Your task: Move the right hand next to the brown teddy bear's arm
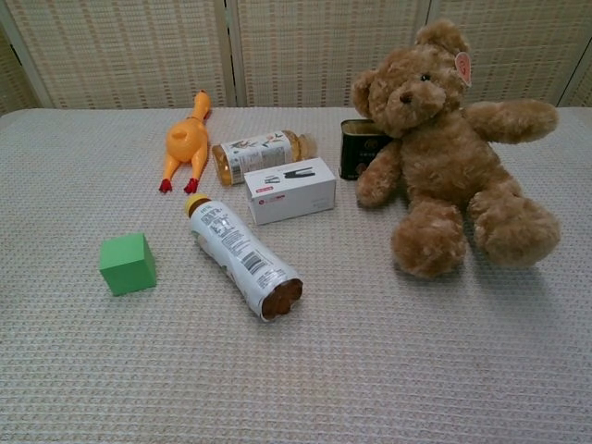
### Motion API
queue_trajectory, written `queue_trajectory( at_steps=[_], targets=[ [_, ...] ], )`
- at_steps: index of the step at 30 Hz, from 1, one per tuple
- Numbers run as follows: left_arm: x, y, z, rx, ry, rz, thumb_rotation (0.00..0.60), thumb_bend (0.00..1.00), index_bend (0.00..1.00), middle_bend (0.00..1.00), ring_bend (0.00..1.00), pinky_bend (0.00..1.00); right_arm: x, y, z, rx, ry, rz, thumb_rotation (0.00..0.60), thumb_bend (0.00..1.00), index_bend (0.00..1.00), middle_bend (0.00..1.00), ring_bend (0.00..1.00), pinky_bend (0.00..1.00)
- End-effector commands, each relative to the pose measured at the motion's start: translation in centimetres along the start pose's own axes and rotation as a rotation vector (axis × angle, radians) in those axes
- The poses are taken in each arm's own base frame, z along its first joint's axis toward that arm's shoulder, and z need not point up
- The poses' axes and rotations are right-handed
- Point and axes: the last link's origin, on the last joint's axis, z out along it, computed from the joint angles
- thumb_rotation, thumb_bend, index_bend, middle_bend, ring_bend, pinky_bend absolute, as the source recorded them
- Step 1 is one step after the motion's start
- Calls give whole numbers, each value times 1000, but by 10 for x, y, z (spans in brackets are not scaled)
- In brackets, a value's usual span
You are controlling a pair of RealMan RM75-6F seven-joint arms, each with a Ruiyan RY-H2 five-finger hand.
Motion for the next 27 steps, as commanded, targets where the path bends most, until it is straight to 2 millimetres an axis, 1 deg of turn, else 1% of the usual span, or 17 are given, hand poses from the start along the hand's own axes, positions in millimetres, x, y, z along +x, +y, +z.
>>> queue_trajectory(
  at_steps=[1, 7, 9, 17, 21, 25, 27],
  targets=[
    [1, 1, -1, -1, 4, -5, 600, 566, 409, 354, 455, 667, -15, -3, 39, 15, 122, 7, 600, 197, 268, 243, 102, 342],
    [-1, 4, -1, -7, -9, 5, 600, 567, 409, 354, 455, 667, -36, -1, 78, 0, 124, -75, 600, 193, 330, 243, 101, 342],
    [-1, 3, 0, -4, -8, 3, 600, 567, 409, 354, 455, 667, -44, -2, 86, -7, 114, -77, 600, 194, 338, 243, 101, 342],
    [0, 2, -1, 0, -5, 0, 600, 566, 409, 355, 455, 668, -65, -12, 105, 0, 82, -107, 600, 194, 339, 243, 101, 342],
    [0, 2, -1, -1, -6, 2, 600, 566, 409, 355, 455, 668, -67, -13, 107, 2, 80, -113, 600, 194, 340, 243, 101, 342],
    [1, 1, -2, 1, -5, -1, 600, 566, 409, 355, 455, 668, -78, -26, 119, 17, 82, -140, 600, 193, 341, 243, 101, 342],
    [1, 0, -2, 3, -8, -5, 600, 567, 410, 355, 455, 668, -80, -28, 122, 9, 91, -151, 600, 193, 350, 243, 101, 342]
  ],
)
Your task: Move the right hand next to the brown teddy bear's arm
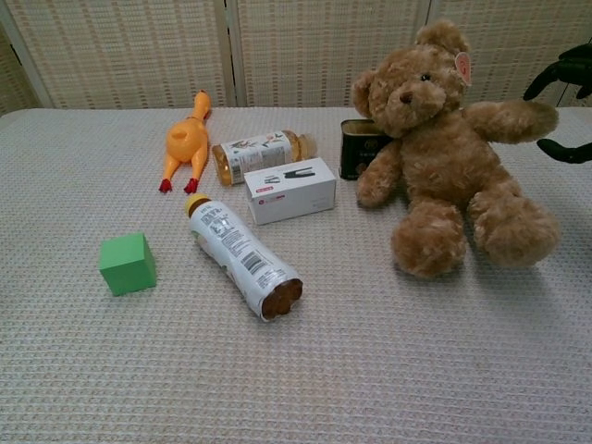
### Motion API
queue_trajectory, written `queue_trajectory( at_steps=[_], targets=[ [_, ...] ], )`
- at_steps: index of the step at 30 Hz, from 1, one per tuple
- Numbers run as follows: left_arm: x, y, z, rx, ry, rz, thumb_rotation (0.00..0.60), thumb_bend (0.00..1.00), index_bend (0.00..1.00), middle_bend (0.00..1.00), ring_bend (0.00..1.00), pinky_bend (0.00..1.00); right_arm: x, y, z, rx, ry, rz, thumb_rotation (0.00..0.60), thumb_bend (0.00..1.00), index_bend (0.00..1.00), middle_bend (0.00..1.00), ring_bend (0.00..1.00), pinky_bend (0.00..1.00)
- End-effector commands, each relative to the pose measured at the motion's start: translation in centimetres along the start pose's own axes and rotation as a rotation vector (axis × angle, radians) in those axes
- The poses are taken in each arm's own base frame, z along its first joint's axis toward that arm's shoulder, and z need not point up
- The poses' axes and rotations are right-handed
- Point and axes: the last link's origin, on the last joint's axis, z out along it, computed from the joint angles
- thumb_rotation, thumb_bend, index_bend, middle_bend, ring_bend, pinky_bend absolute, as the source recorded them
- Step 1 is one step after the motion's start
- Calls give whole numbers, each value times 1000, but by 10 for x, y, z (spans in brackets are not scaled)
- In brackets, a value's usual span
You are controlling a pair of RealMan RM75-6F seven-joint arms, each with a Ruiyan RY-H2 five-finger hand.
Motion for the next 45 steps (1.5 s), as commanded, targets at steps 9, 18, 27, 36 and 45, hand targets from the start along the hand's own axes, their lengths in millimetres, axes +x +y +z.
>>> queue_trajectory(
  at_steps=[9, 18, 27, 36, 45],
  targets=[
    [0, 0, 0, 1, -2, -6, 600, 567, 409, 355, 455, 667, -11, -2, 18, -55, 25, -59, 600, 194, 405, 243, 103, 344],
    [-1, 0, 0, -1, -4, -1, 600, 566, 409, 356, 455, 668, -14, 2, 24, -86, 34, -73, 600, 193, 543, 242, 105, 357],
    [-1, 1, -1, -1, -10, -1, 600, 566, 409, 355, 455, 668, -8, -1, 30, -100, 96, -49, 600, 194, 628, 242, 109, 365],
    [0, 1, -1, 0, -7, -4, 600, 567, 409, 355, 455, 668, -23, 1, 21, -83, 2, -79, 600, 193, 638, 242, 109, 365],
    [-1, 1, -1, -2, -6, -4, 600, 566, 409, 355, 458, 668, -11, -3, 26, -98, 107, -47, 600, 193, 638, 242, 109, 365]
  ],
)
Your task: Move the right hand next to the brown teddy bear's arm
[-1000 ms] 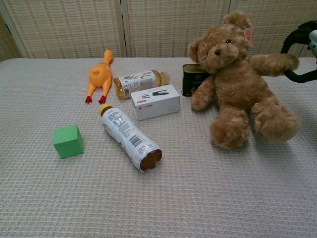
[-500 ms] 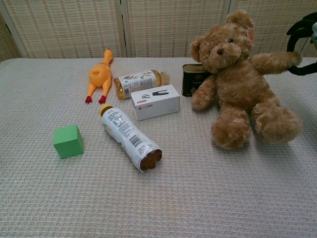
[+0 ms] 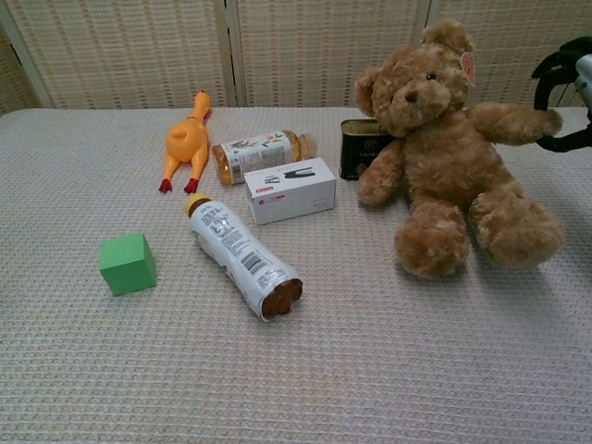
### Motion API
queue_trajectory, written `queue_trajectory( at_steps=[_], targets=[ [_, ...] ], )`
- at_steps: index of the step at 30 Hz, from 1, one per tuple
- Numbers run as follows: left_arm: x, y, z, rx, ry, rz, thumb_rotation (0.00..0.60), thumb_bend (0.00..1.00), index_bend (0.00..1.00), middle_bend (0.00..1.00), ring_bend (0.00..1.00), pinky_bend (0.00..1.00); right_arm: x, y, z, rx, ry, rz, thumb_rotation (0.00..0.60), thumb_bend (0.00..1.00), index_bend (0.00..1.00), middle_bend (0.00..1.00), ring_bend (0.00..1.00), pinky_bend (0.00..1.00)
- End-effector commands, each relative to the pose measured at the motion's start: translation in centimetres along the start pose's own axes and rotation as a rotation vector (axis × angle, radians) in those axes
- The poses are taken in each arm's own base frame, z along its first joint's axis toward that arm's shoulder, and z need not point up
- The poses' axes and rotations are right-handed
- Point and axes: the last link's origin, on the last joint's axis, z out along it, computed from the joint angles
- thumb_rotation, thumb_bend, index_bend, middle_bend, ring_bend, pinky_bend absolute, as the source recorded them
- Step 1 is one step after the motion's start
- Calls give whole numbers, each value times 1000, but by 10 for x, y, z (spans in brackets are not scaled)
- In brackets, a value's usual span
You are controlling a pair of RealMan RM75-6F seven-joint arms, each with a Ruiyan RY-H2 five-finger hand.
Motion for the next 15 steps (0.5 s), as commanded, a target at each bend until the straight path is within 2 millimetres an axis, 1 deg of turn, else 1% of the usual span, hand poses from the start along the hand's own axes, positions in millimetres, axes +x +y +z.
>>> queue_trajectory(
  at_steps=[1, 4, 7, 10, 12, 15],
  targets=[
    [-1, 0, 0, -2, -1, 3, 600, 566, 409, 356, 458, 668, 4, -3, 1, -4, 30, 37, 600, 193, 638, 242, 109, 365],
    [-1, 1, 0, -1, -6, 2, 600, 566, 409, 356, 458, 668, 0, -4, -4, 16, 6, 27, 600, 193, 638, 242, 109, 365],
    [0, 1, 0, -2, 1, 3, 600, 567, 409, 356, 458, 668, -7, -3, -9, 33, -50, 6, 600, 193, 638, 242, 109, 366],
    [-1, 0, -1, 0, -6, 4, 600, 566, 409, 355, 458, 667, -13, -1, -10, 26, -88, -11, 600, 194, 638, 242, 109, 366],
    [0, 0, 0, 2, -5, 2, 600, 567, 409, 356, 458, 667, -11, -1, -8, 18, -76, -12, 600, 193, 638, 242, 109, 366],
    [0, 0, 0, 2, -3, 4, 600, 567, 409, 355, 458, 667, -2, -1, -4, -1, -11, 6, 600, 193, 638, 242, 109, 365]
  ],
)
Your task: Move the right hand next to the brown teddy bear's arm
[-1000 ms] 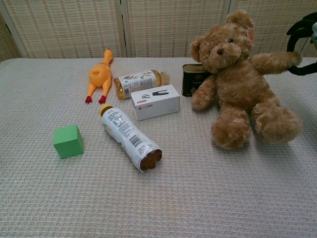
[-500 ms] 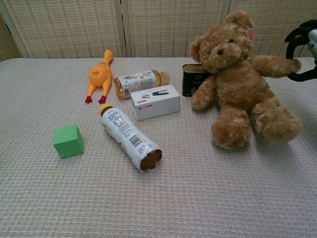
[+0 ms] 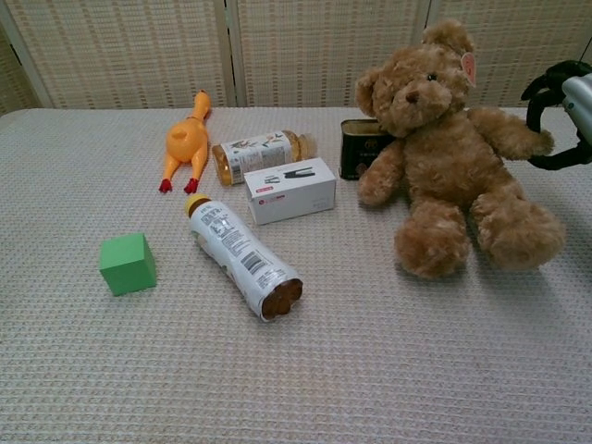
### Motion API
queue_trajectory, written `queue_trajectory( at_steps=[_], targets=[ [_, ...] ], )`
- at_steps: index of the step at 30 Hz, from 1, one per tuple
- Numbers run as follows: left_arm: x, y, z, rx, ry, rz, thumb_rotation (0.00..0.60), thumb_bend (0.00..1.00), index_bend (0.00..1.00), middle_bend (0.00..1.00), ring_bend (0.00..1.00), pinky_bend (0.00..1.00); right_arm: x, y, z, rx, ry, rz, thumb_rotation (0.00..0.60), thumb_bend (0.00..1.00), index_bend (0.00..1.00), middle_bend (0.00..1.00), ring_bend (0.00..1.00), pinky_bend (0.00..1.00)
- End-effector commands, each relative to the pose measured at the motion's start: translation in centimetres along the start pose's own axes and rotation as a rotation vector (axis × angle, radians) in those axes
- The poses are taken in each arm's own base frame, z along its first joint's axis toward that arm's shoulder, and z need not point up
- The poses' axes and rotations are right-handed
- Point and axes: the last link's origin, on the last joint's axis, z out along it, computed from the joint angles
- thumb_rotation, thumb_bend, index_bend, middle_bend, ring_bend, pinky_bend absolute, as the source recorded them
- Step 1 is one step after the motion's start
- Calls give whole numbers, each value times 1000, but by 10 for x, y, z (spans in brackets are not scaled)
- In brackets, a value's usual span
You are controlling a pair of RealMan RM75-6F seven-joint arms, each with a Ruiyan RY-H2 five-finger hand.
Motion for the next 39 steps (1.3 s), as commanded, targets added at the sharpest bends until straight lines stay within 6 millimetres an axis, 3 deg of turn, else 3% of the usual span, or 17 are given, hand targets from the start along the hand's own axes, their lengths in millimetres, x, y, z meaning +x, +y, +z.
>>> queue_trajectory(
  at_steps=[1, 12, 20, 23, 25, 28, 31, 33, 39],
  targets=[
    [-1, 0, 0, 1, -5, 2, 600, 567, 409, 356, 458, 667, 13, 1, 4, -21, 89, 22, 600, 193, 638, 242, 109, 366],
    [-1, 1, 0, -3, -5, 2, 600, 566, 409, 357, 458, 668, 8, 5, 0, 17, 23, 67, 600, 193, 603, 243, 109, 390],
    [-1, 0, 0, 1, -10, 2, 600, 567, 409, 357, 460, 668, 24, 17, -14, 65, 47, 208, 600, 193, 90, 149, 74, 366],
    [-1, -1, 0, 4, -11, -2, 600, 567, 409, 357, 460, 668, 35, 26, -33, 82, 38, 276, 600, 193, 19, 136, 44, 308],
    [-1, -1, 0, 5, -8, -4, 600, 566, 409, 357, 460, 668, 44, 36, -56, 69, -17, 309, 600, 193, 50, 135, 36, 238],
    [-3, -2, 1, 8, -20, 2, 600, 566, 409, 360, 460, 668, 65, 47, -95, 37, -172, 294, 600, 193, 238, 145, 48, 188],
    [-3, -2, 1, 14, -25, 1, 600, 567, 409, 367, 463, 667, 89, 54, -129, -7, -318, 213, 600, 193, 267, 161, 75, 187],
    [-2, -1, 0, 11, -20, 6, 600, 566, 409, 376, 465, 668, 99, 53, -143, -15, -386, 154, 600, 193, 267, 161, 77, 188],
    [-1, 3, -1, 0, -8, 8, 600, 566, 409, 392, 468, 667, 112, 50, -158, 9, -403, 100, 600, 193, 267, 161, 80, 192]
  ],
)
